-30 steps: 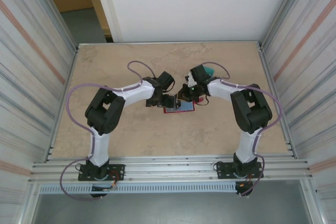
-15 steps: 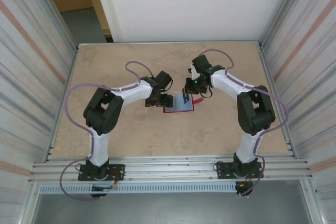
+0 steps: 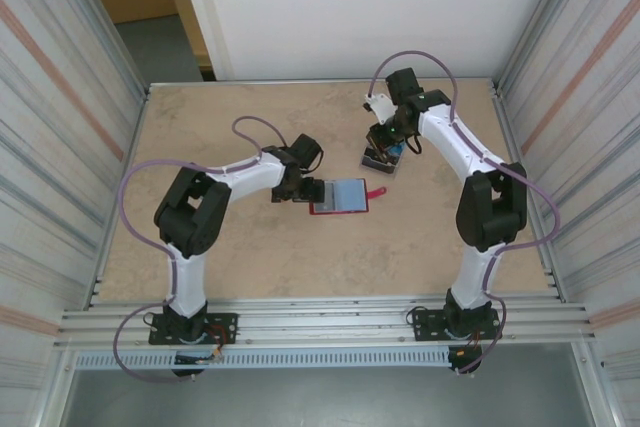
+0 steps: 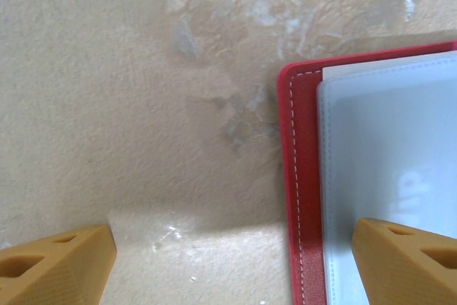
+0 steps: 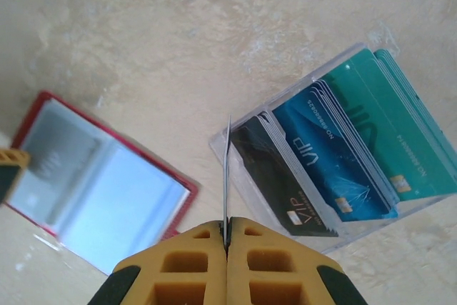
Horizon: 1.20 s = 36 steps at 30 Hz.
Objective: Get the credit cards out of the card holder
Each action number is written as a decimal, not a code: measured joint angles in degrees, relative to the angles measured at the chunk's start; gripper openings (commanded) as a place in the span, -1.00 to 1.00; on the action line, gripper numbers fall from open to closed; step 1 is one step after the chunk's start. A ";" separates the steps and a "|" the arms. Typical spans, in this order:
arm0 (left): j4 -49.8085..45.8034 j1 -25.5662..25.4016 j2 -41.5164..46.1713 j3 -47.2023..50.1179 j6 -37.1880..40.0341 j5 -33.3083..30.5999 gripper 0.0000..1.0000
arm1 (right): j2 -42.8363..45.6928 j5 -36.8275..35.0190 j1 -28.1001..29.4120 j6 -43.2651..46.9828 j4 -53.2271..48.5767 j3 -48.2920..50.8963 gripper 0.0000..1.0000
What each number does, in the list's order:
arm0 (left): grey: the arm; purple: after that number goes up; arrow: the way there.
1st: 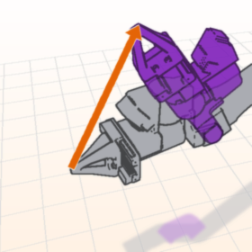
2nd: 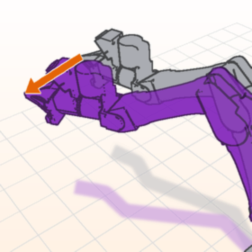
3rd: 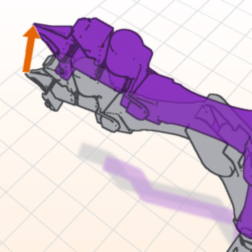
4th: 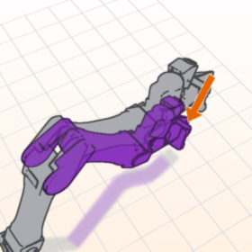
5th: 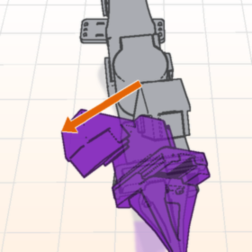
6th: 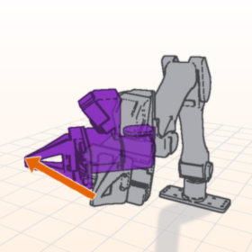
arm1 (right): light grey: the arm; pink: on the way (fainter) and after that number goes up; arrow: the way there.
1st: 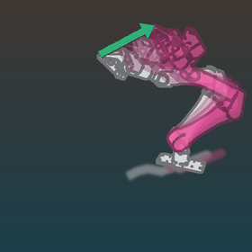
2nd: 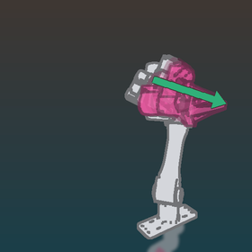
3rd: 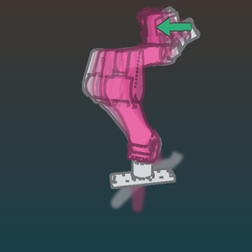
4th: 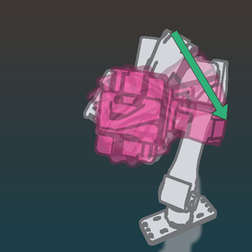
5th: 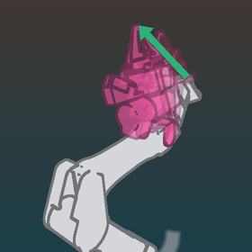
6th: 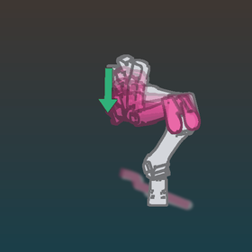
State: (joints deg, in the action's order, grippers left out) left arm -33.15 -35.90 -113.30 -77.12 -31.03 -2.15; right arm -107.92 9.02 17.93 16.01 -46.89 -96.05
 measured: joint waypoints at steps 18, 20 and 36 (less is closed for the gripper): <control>-1.64 2.49 0.79 0.37 0.87 -1.49 0.78 | -8.07 0.68 -2.45 18.14 -3.96 -5.64 -1.00; -2.21 2.54 1.27 0.81 0.87 -1.75 0.78 | -8.11 0.90 -2.75 19.19 -4.48 -5.75 -1.00; -5.44 1.70 7.76 1.11 0.85 -1.92 0.92 | -10.73 1.07 -3.13 22.21 -6.32 -5.81 -1.00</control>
State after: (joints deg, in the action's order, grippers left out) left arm -38.59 -34.20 -105.54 -76.01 -30.17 -4.08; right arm -118.65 10.09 14.81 38.22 -53.21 -101.86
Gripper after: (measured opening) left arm 0.944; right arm 0.061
